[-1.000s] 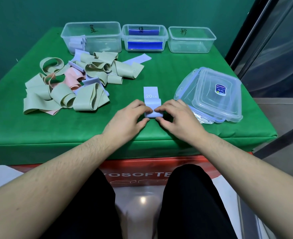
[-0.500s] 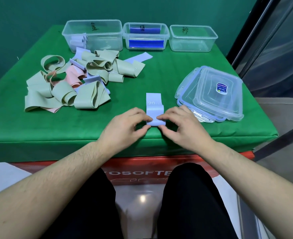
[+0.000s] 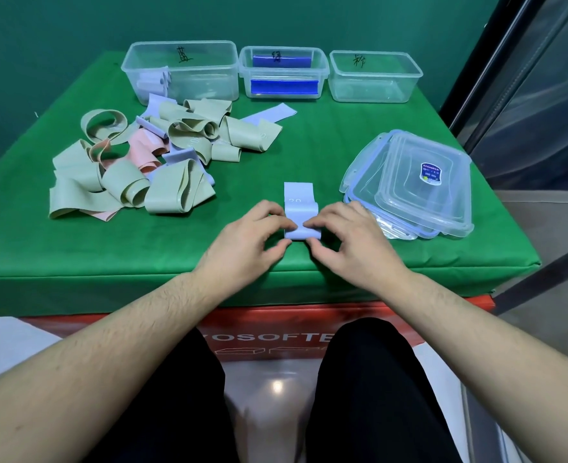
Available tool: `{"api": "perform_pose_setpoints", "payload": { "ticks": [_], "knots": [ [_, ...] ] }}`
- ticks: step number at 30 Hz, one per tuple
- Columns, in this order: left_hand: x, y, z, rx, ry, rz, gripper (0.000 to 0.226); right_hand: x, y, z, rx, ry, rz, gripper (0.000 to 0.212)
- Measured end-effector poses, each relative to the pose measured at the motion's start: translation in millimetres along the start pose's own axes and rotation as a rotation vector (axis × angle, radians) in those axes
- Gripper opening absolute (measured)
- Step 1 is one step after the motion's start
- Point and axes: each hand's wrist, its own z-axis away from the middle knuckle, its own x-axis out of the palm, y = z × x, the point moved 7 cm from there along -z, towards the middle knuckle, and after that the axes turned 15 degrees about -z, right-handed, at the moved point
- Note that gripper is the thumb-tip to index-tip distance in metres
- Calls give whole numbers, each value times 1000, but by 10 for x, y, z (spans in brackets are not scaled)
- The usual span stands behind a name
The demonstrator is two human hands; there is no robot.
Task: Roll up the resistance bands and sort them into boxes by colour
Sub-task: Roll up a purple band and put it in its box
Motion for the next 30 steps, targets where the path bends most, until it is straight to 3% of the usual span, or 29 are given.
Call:
{"api": "perform_pose_setpoints", "payload": {
  "ticks": [4, 13, 18, 23, 30],
  "knots": [
    [-11, 17, 13, 29, 24, -7, 18, -37, -15, -18, -12, 14, 115, 21],
    [-4, 13, -61, 94, -2, 4, 21, 23, 68, -14, 105, -61, -48, 41],
    [0, 30, -103, 104, -33, -40, 23, 55, 70, -81, 129, -79, -38, 32],
    [16, 30, -149, 72, -71, -70, 25, 79, 97, -167, 177, -103, -65, 42],
    [55, -34, -263, 31, -134, -96, 30, 124, 133, -251, 253, -113, -28, 23]
  ]
}}
